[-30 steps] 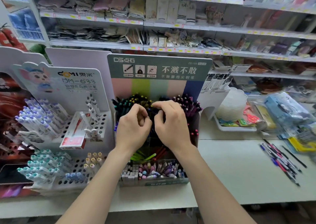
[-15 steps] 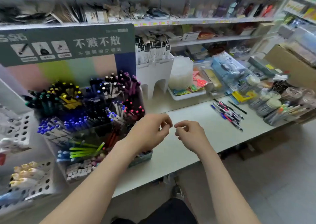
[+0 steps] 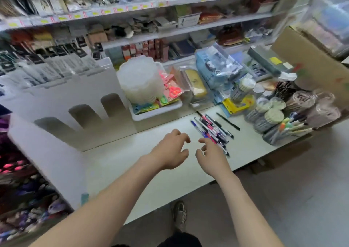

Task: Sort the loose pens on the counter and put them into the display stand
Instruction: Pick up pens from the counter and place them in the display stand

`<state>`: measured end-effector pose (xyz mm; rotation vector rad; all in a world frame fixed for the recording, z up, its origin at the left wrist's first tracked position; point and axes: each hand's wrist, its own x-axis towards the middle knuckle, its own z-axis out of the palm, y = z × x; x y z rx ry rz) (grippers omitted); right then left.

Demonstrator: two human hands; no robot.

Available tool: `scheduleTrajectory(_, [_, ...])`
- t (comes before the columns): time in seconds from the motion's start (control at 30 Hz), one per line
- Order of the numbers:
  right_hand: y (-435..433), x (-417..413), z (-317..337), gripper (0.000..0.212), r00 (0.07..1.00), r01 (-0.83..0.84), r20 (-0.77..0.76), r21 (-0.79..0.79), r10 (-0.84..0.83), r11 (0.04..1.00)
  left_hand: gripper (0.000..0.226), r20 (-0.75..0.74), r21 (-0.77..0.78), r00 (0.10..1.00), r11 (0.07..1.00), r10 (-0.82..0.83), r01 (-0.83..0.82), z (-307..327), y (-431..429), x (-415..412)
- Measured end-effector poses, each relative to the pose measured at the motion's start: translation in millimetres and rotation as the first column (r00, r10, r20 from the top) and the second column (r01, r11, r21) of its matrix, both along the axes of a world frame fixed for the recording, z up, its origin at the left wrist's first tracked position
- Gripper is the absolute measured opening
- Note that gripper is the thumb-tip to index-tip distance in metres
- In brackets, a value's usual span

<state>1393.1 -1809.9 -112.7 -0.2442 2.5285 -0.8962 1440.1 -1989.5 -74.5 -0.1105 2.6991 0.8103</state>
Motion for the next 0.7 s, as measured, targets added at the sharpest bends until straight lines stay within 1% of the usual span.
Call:
scheduleTrajectory(0.1, [35, -48, -22, 0.060, 0.994, -0.079, -0.052, 0.200, 0.091, 0.977, 0.048, 0.058, -0.032, 0.998, 0.999, 0.011, -0.009, -21, 27, -40])
scheduleTrajectory(0.17, [53, -75, -35, 0.073, 0.990, -0.088, -0.073, 0.330, 0.118, 0.940, 0.053, 0.095, -0.045, 0.995, 0.999, 0.018, -0.014, -35, 40, -62])
scheduleTrajectory(0.23, [68, -100, -50, 0.084, 0.991, -0.074, -0.077, 0.387, 0.112, 0.919, 0.058, 0.128, -0.041, 0.992, 0.999, 0.018, -0.012, -50, 50, -84])
scheduleTrajectory(0.27, [74, -110, -59, 0.086, 0.992, -0.056, -0.082, 0.384, 0.094, 0.922, 0.060, 0.147, -0.031, 0.989, 0.999, 0.015, -0.010, -57, 54, -94])
scheduleTrajectory(0.33, [82, -131, -75, 0.078, 0.994, 0.005, -0.107, 0.333, 0.033, 0.943, 0.063, 0.177, -0.024, 0.984, 1.000, 0.013, -0.009, -73, 61, -115])
scheduleTrajectory(0.43, [85, -159, -98, 0.065, 0.985, 0.062, -0.172, 0.286, -0.013, 0.956, 0.066, 0.188, -0.081, 0.981, 0.996, 0.049, -0.034, -96, 69, -147])
scheduleTrajectory(0.5, [84, -177, -113, 0.060, 0.976, 0.050, -0.215, 0.325, 0.022, 0.944, 0.068, 0.172, -0.128, 0.982, 0.990, 0.078, -0.057, -107, 73, -167])
scheduleTrajectory(0.57, [82, -194, -124, 0.062, 0.971, 0.040, -0.231, 0.391, 0.055, 0.920, 0.071, 0.144, -0.172, 0.987, 0.984, 0.072, -0.047, -114, 75, -185])
scheduleTrajectory(0.7, [74, -214, -135, 0.063, 0.972, 0.047, -0.227, 0.441, 0.061, 0.896, 0.077, 0.113, -0.249, 0.993, 0.966, -0.041, 0.068, -128, 72, -212])
